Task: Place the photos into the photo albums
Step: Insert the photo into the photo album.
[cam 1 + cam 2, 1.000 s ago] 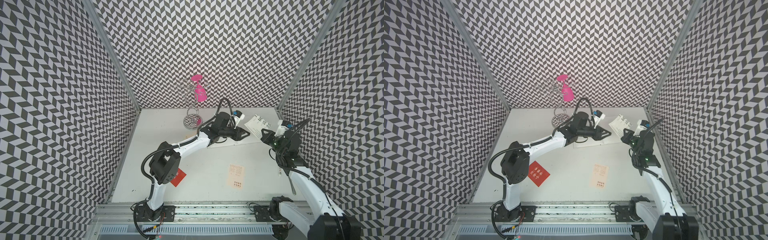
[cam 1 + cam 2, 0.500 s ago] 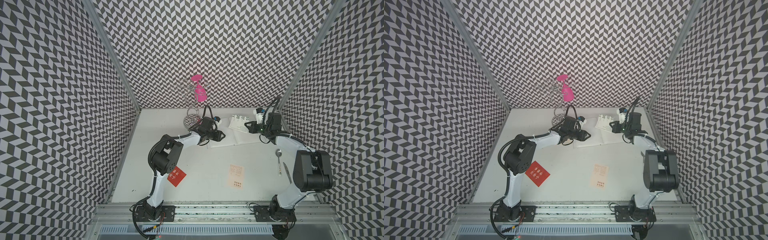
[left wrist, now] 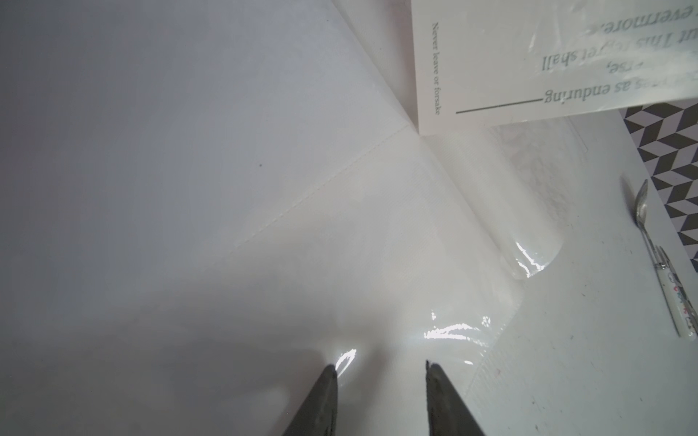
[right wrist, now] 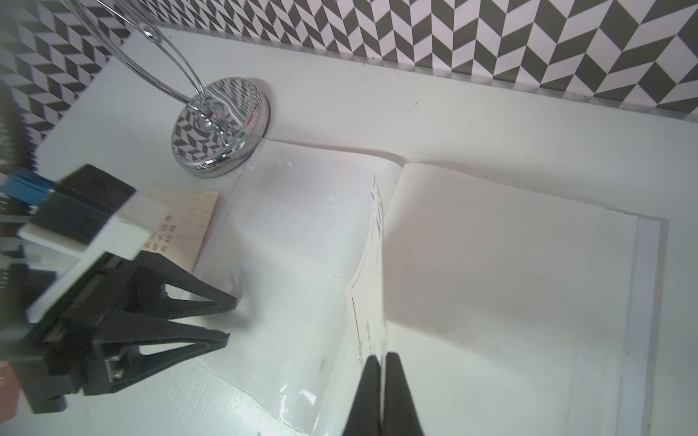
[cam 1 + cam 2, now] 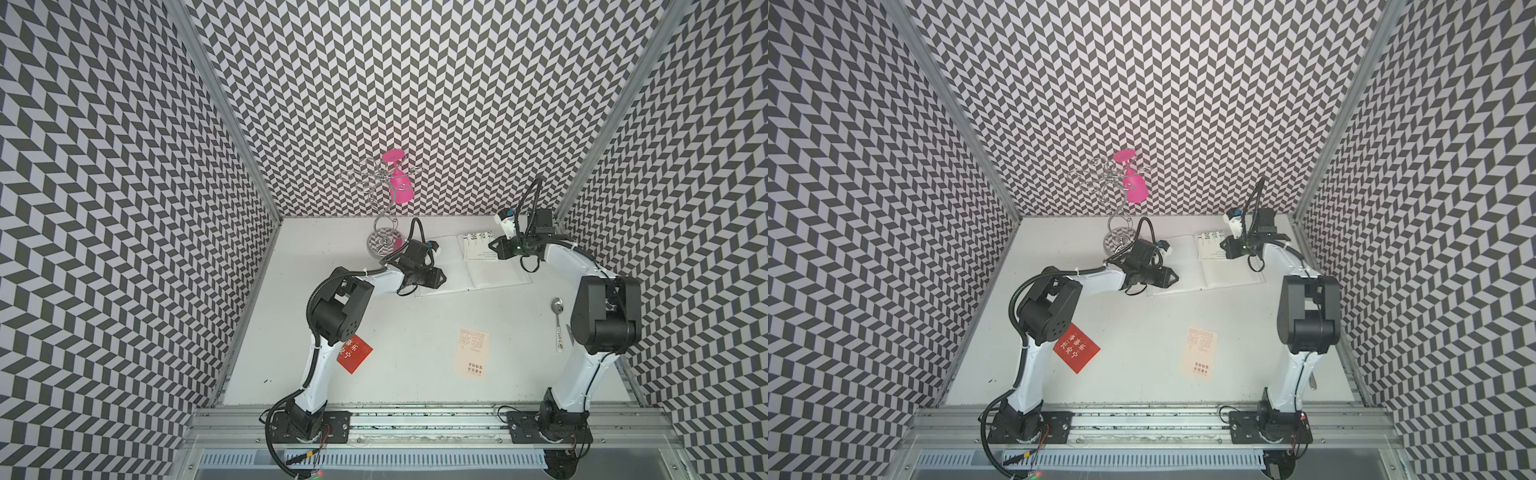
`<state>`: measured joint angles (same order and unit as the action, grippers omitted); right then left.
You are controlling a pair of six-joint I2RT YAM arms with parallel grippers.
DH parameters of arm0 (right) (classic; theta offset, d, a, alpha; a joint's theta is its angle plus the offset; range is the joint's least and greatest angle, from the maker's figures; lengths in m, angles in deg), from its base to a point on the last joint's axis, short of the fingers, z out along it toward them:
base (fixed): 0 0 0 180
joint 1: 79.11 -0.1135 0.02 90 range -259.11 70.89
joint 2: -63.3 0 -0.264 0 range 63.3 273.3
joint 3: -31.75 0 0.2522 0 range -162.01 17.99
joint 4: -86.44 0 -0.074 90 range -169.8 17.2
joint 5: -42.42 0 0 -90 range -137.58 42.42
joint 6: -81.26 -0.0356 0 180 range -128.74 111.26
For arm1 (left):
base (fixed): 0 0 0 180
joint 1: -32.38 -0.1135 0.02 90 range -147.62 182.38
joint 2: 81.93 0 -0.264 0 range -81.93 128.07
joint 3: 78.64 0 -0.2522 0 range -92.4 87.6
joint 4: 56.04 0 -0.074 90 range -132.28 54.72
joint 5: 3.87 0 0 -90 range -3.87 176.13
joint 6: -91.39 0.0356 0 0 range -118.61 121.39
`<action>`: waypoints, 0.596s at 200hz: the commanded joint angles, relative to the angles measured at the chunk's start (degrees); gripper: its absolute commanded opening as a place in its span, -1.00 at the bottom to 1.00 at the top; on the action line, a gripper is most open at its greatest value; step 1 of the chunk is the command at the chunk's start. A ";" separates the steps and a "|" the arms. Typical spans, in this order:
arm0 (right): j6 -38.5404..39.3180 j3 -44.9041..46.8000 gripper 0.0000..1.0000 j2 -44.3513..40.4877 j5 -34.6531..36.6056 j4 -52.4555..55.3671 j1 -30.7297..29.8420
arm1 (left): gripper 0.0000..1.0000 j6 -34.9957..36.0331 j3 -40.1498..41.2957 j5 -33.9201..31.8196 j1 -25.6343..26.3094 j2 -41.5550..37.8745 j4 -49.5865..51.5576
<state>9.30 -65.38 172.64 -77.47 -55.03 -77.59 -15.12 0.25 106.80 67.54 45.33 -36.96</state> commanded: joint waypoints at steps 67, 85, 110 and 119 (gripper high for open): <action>3.55 -2.15 -1.00 1.03 6.30 5.97 0.01 | -0.20 -0.33 -0.03 -4.67 -1.93 3.91 9.71; 2.61 -1.93 -1.00 0.15 6.89 5.42 0.01 | -0.20 -0.40 0.96 -4.87 -2.09 3.41 9.54; 0.72 -1.25 -1.00 -1.82 6.80 3.72 -0.11 | -0.21 -0.86 2.26 -4.99 -2.03 2.69 9.39; 0.33 -1.09 -1.00 -2.47 6.87 3.35 -0.29 | -0.21 -0.91 2.60 -4.95 -2.02 2.61 9.29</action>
<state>10.55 -66.19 173.54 -71.55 -49.50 -77.59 -15.14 -0.74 105.88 66.47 45.99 -35.71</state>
